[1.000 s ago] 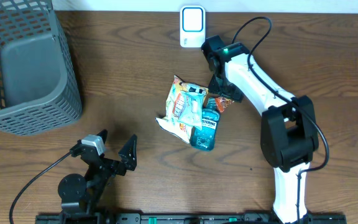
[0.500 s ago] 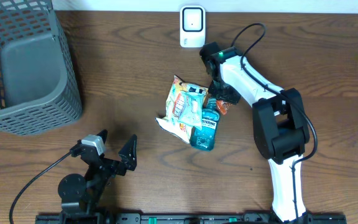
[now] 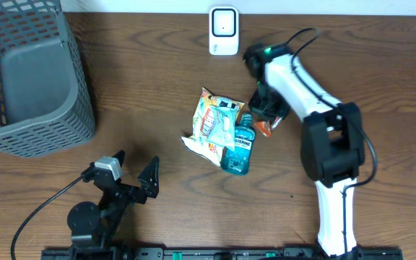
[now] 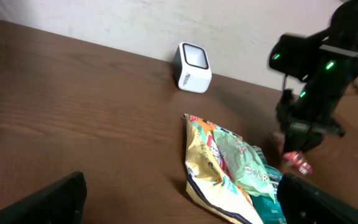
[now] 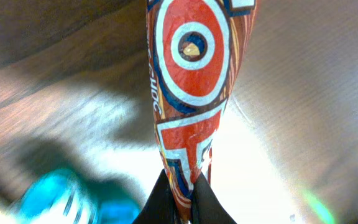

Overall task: Scan the item barcode
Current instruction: 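Grasp the red bar with the right gripper and lift it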

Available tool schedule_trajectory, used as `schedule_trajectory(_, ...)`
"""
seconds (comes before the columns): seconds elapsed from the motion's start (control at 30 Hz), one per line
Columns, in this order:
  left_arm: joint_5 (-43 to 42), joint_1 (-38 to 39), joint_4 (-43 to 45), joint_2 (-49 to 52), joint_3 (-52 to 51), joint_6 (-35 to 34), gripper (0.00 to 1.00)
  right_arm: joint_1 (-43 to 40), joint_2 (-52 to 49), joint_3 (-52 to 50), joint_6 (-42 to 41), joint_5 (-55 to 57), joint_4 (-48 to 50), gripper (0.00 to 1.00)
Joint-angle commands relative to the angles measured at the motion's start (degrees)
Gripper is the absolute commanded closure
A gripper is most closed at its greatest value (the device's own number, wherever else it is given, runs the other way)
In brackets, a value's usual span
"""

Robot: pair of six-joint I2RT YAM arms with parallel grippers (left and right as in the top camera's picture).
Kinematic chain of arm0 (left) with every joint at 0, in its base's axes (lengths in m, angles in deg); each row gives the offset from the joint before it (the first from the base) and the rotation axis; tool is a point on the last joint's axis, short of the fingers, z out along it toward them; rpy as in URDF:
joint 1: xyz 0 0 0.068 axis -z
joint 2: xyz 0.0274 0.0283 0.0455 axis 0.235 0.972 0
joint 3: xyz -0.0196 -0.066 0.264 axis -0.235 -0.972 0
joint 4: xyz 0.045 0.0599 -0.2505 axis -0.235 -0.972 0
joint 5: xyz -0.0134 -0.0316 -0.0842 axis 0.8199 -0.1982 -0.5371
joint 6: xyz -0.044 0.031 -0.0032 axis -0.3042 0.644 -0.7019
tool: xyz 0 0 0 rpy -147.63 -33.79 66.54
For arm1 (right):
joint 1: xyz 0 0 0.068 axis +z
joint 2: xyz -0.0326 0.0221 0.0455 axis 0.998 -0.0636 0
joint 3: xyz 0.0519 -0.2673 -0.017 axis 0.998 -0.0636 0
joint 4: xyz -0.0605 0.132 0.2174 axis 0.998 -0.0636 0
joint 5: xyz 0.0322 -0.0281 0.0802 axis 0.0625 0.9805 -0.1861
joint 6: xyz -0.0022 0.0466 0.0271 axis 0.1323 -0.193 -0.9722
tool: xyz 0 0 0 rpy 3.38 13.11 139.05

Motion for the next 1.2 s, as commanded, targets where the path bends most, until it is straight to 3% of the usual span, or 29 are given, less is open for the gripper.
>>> schedule_trajectory(0.0,0.31,0.17,0.04,-0.35,0.57,0.74,0.02,-3.82,6.56,4.13,0.70,-11.72,-3.96,0.96)
schedule_trajectory(0.23,0.28,0.17,0.04,-0.35,0.57,0.74,0.02,-9.84,10.16,4.17,4.42,-38.75,-17.53,0.91)
schedule_trajectory(0.4,0.28,0.17,0.04,-0.35,0.57,0.74,0.02,-11.19,10.16,3.78,19.06,-61.53,-17.62,0.99)
schedule_trajectory(0.53,0.31,0.17,0.04,-0.35,0.57,0.74,0.02,-10.71,10.19,3.78,22.62,-71.21,-17.62,0.99)
schedule_trajectory(0.9,0.28,0.17,0.02,-0.35,0.57,0.74,0.02,-10.43,10.19,3.78,29.09,-68.35,-17.33,0.98)
schedule_trajectory(1.17,0.28,0.17,0.04,-0.35,0.57,0.76,0.02,-9.79,10.16,3.78,29.05,-37.44,-8.41,0.98)
